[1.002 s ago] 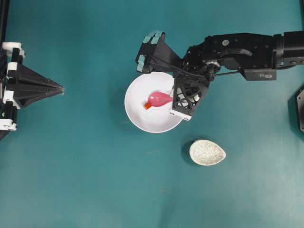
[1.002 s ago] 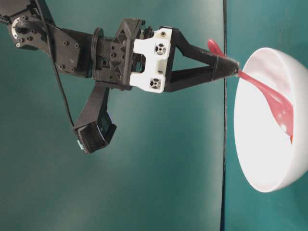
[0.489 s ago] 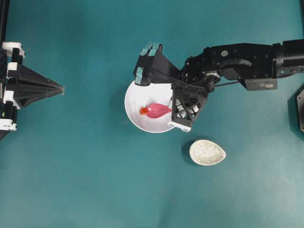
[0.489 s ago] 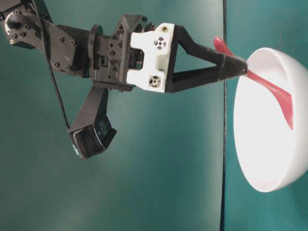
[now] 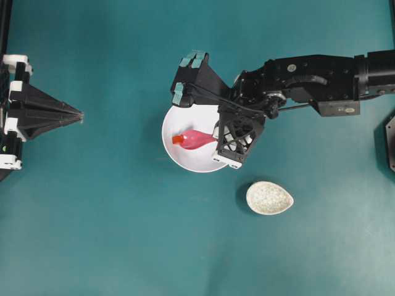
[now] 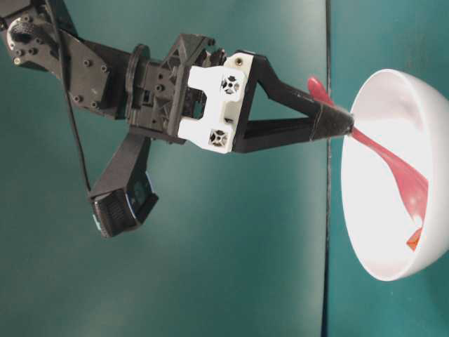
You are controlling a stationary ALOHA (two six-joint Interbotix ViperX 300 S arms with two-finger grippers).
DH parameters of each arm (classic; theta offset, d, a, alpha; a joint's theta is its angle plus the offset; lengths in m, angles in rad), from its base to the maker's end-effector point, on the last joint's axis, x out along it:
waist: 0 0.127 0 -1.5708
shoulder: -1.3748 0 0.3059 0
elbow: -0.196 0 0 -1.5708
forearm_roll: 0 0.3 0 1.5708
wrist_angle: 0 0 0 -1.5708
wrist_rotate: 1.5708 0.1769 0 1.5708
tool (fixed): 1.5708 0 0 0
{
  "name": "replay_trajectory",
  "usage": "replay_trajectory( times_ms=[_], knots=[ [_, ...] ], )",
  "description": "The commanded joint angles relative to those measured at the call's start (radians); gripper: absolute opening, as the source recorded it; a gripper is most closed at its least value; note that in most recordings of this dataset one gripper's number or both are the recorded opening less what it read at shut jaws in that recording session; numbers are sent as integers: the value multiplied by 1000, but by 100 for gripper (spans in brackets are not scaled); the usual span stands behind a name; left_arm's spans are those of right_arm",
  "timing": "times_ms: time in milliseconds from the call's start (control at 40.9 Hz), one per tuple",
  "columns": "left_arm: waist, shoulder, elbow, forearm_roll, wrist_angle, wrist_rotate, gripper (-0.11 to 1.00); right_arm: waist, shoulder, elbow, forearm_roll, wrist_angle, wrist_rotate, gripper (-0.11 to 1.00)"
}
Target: Grip the spoon and scoop the red block from the bowl with right arm.
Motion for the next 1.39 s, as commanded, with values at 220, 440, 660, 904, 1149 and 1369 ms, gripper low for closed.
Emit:
replay_trajectory(
  times_ms=[220,440,660,904,1149,1369],
  knots=[
    [-2,8,-21,3,-5,2,0,2,-15,-21,5,-43,3,22],
    [-2,6,-23,3,-5,2,0,2,-34,-2,5,-97,14,22],
    [-2,8,-23,3,-6,0,0,2,-83,58,5,-156,40,22],
    [-2,8,-21,3,-5,0,0,2,-161,153,6,-244,104,22],
    [-2,6,-23,3,-6,0,0,2,-276,301,6,-388,173,22],
    [-2,6,-21,3,-5,0,0,3,-394,436,6,-540,178,22]
  ],
)
